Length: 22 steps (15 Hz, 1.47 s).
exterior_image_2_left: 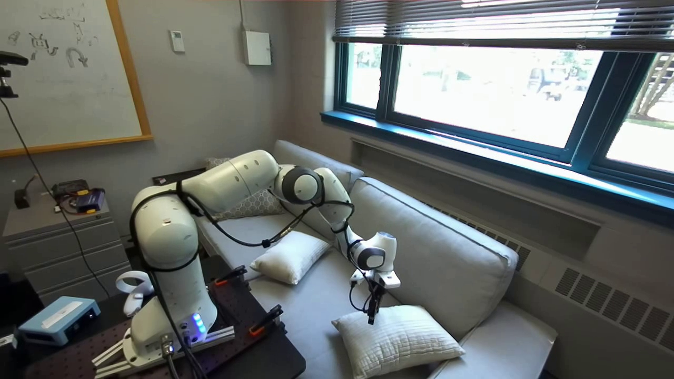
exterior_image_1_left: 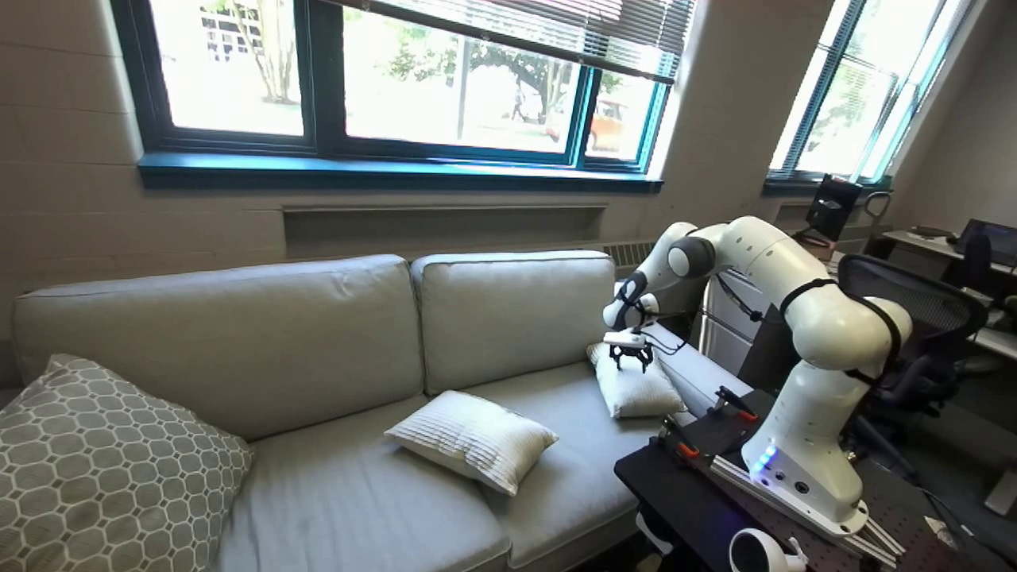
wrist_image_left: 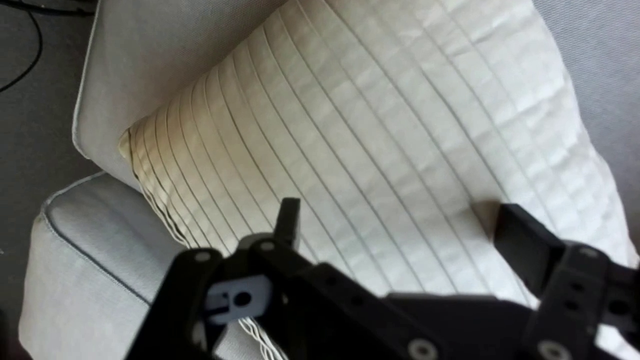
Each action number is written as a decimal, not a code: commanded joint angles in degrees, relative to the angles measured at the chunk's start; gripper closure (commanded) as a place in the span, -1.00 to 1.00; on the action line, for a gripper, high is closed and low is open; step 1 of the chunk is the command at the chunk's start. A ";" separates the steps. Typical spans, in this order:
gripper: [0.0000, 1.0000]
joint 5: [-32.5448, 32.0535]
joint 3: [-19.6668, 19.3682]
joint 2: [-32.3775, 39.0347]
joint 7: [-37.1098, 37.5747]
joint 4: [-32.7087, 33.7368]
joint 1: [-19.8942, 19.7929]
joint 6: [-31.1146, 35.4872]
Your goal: Set the striped pillows against the armrest
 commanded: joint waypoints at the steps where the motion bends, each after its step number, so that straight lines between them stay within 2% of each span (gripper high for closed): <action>1: -1.00 -3.37 -4.49 5.86 4.63 4.83 4.36 3.33; 3: -1.00 -4.09 -5.54 9.16 6.50 7.86 5.64 5.70; 6: -1.00 -5.85 -9.36 14.65 10.70 12.43 8.78 10.58; 8: -1.00 -6.96 -12.05 18.25 13.09 16.04 9.86 11.59; 9: -1.00 -13.75 -10.78 13.13 17.01 9.41 9.63 13.79; 10: -0.50 -15.94 -11.69 14.06 18.85 10.28 9.83 13.66; 11: -0.46 -18.90 -11.72 14.04 21.03 10.45 9.27 13.41; 12: -0.34 -21.30 -11.42 13.98 22.67 10.92 8.42 12.83; 14: 0.00 -25.28 -10.65 13.79 25.56 11.35 6.67 11.82; 17: 0.43 -27.99 -8.63 13.64 27.78 12.19 4.09 10.79; 19: 0.73 -26.64 -6.67 13.44 27.49 12.80 2.57 10.52; 21: 1.00 -22.30 -4.06 13.15 25.77 13.75 1.14 10.71; 22: 1.00 -19.11 -3.98 13.01 24.53 13.67 1.37 11.09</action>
